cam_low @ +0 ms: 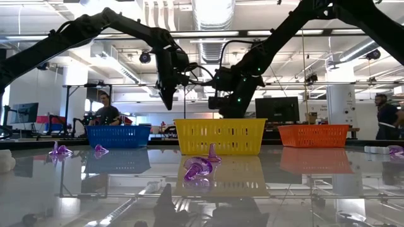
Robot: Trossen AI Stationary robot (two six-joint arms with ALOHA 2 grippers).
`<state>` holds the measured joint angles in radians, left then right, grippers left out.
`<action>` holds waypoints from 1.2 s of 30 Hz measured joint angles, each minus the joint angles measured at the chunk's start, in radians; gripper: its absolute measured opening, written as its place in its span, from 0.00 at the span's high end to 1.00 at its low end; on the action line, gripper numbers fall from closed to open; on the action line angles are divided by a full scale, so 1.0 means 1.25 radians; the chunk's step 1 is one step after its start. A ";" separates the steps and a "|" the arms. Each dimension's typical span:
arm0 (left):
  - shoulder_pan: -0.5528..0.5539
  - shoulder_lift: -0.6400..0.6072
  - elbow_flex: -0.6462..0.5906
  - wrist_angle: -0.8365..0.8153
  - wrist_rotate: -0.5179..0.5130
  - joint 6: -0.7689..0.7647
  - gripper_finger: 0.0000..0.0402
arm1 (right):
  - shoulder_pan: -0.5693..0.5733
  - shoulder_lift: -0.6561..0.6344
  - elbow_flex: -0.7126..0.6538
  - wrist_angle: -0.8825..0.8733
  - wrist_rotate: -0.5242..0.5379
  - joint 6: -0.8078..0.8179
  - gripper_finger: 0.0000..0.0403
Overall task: Sort Halloween decoration
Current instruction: Put the white skeleton toy into the yellow bin
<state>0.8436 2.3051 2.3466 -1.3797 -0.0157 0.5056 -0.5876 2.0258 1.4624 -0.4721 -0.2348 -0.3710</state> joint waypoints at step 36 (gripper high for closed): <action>0.001 0.000 0.000 0.014 -0.058 0.023 0.89 | 0.176 -0.167 0.000 -0.244 -0.115 0.328 0.97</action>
<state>0.8448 2.3051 2.3463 -1.3617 -0.0887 0.5342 -0.3677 1.8172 1.4624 -0.7765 -0.3781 0.0386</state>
